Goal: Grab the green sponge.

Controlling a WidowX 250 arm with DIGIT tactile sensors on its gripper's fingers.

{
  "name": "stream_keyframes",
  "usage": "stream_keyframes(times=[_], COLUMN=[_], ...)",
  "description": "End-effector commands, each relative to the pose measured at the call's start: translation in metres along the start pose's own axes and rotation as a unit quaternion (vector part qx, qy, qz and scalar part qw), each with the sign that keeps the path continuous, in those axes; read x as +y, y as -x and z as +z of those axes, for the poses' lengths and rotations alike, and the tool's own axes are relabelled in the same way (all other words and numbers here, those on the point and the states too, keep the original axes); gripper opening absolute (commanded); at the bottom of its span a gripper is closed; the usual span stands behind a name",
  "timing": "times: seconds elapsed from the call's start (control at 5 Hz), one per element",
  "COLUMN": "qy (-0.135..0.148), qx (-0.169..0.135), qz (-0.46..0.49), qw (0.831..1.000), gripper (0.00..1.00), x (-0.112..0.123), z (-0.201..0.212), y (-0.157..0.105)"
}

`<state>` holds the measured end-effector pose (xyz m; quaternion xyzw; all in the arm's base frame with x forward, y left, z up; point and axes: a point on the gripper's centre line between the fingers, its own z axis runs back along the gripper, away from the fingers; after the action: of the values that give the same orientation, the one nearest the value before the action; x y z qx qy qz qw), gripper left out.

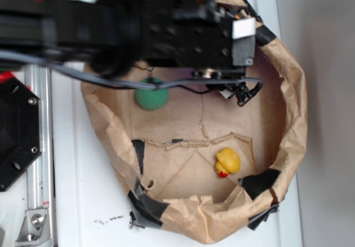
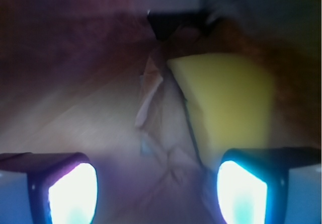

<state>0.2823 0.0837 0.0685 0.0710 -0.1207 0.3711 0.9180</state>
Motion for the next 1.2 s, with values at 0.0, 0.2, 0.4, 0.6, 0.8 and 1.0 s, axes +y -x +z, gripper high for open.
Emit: stream_keyframes(times=[0.0, 0.2, 0.4, 0.6, 0.8, 1.0], qy=[-0.031, -0.030, -0.026, -0.019, -0.029, -0.040], qx=[-0.022, -0.020, -0.034, -0.030, -0.042, -0.041], qz=[0.031, 0.049, 0.063, 0.058, 0.031, 0.011], qw=[0.999, 0.998, 0.997, 0.998, 0.998, 0.998], gripper=[1.00, 1.00, 1.00, 1.00, 1.00, 1.00], x=[0.043, 0.054, 0.060, 0.060, 0.058, 0.061], z=[0.009, 0.000, -0.002, -0.008, -0.021, -0.032], y=[-0.002, -0.005, -0.012, -0.016, -0.028, -0.039])
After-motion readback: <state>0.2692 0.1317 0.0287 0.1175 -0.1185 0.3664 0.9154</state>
